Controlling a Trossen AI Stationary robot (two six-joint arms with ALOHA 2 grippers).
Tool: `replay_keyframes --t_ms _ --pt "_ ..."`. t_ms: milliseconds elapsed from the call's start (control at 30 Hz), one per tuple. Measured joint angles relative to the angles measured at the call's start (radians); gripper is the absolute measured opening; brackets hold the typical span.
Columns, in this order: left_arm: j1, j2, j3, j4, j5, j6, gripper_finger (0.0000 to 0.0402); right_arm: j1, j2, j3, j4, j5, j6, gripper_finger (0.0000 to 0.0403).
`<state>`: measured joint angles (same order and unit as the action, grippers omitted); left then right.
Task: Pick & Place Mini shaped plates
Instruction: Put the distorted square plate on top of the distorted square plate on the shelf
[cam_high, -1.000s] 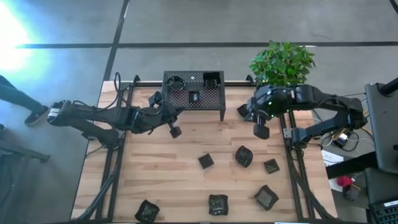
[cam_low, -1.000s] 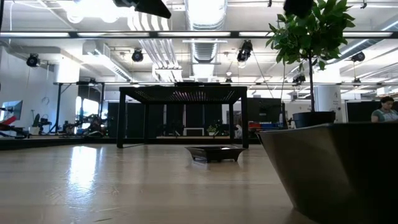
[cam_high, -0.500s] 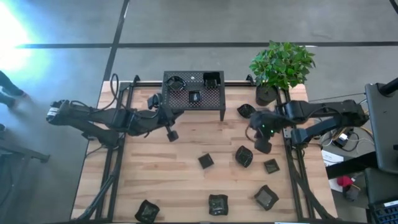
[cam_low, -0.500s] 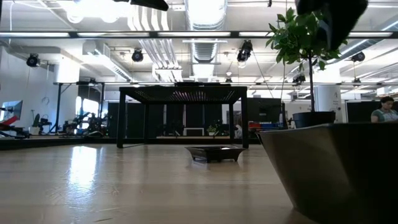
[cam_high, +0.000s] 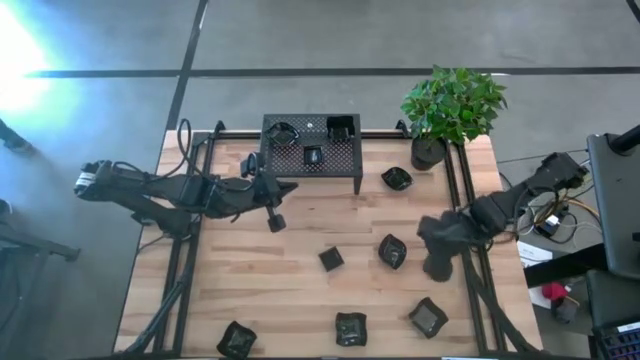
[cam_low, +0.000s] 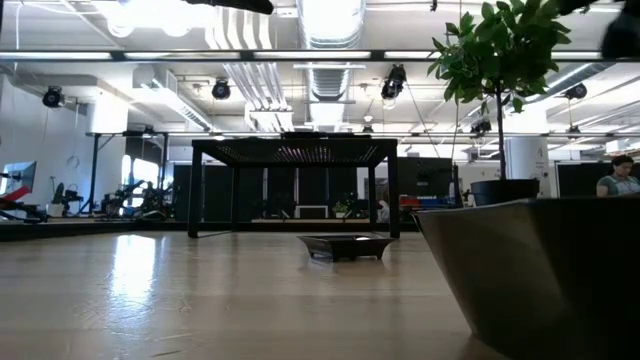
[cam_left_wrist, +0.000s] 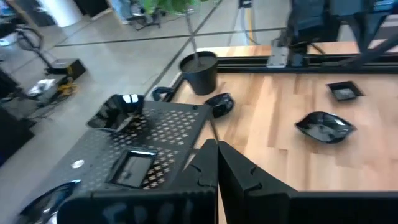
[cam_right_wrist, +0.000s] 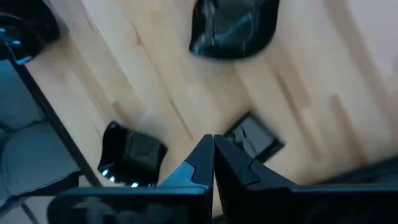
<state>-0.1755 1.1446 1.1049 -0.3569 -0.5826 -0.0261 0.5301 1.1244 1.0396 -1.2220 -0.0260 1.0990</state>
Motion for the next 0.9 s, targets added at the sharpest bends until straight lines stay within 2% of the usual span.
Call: replay_keyframes --t_ms 167,367,767,900 --pt "-0.004 0.000 0.001 0.001 0.024 0.000 0.0002 0.148 0.020 -0.029 0.001 0.000 0.249 0.0008" --pt "-0.004 0.000 0.002 0.014 0.024 0.002 0.0002 0.233 0.052 -0.036 0.008 -0.005 0.443 0.0008" --pt "-0.004 0.000 0.002 0.028 0.024 0.007 0.0002 0.260 0.153 -0.039 0.062 -0.084 0.455 0.0009" --pt "-0.004 0.000 0.002 0.038 0.024 0.018 0.0002 0.260 0.189 -0.037 0.119 -0.090 0.454 0.0021"
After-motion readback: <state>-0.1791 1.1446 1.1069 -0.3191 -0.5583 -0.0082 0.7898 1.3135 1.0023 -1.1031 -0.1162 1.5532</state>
